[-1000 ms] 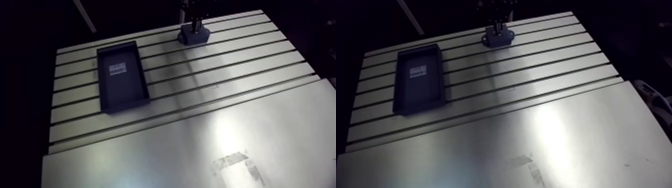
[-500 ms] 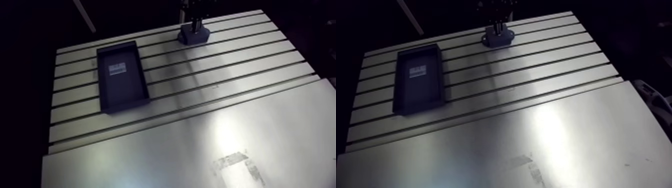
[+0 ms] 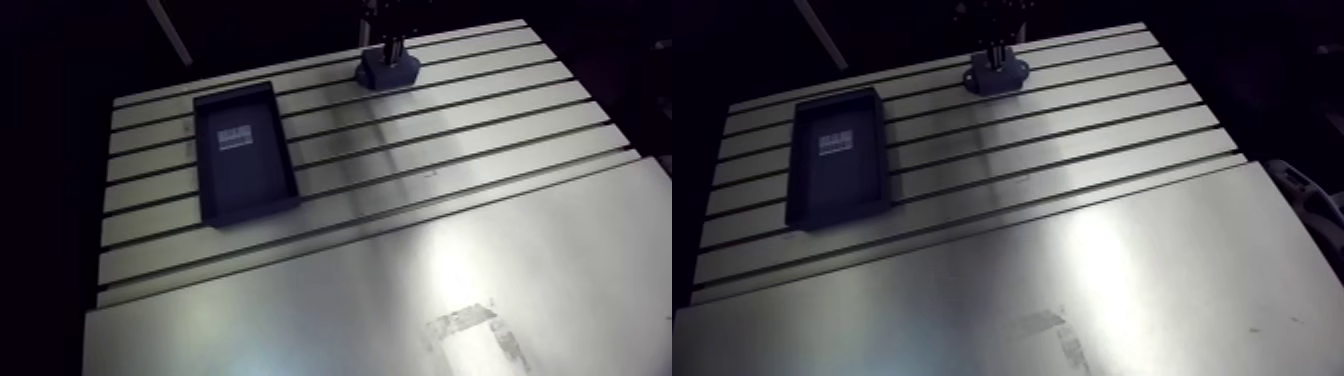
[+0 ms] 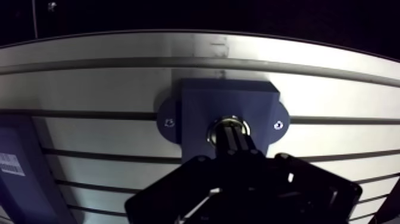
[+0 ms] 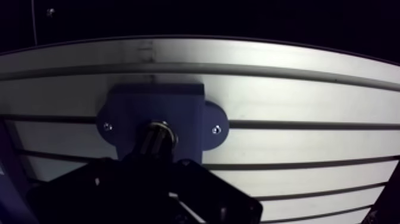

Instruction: Pick up the bearing and press it into the housing until flush.

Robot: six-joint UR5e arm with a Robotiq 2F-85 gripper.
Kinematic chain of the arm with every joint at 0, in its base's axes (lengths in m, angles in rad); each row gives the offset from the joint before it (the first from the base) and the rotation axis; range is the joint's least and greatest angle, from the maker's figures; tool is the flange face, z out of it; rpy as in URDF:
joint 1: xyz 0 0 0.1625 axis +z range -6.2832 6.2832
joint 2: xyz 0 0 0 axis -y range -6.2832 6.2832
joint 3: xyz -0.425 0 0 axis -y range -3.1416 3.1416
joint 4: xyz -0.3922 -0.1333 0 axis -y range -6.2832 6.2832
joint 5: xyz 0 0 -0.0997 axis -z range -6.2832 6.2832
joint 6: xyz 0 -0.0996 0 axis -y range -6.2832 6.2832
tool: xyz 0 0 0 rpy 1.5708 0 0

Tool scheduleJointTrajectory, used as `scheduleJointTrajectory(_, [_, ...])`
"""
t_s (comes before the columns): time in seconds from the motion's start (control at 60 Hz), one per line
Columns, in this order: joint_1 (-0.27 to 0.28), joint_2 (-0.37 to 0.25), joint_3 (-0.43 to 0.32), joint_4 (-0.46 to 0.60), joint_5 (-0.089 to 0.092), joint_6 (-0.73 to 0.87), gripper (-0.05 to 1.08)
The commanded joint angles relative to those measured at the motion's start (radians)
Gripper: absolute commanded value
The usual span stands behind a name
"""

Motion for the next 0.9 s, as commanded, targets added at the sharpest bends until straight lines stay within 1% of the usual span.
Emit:
scheduleJointTrajectory(0.017, [0.0,0.0,0.001,0.0,0.0,0.0,1.08])
scheduleJointTrajectory(0.5, [0.001,-0.003,0.0,0.002,0.0,0.0,1.08])
scheduleJointTrajectory(0.633, [0.0,-0.025,-0.007,0.01,0.0,0.0,1.08])
scheduleJointTrajectory(0.667, [0.0,-0.046,-0.012,0.018,0.0,0.0,1.08])
scheduleJointTrajectory(0.8, [0.0,-0.076,-0.01,0.035,-0.003,0.0,1.08])
scheduleJointTrajectory(0.9, [-0.001,-0.083,-0.002,0.035,-0.004,0.0,1.07])
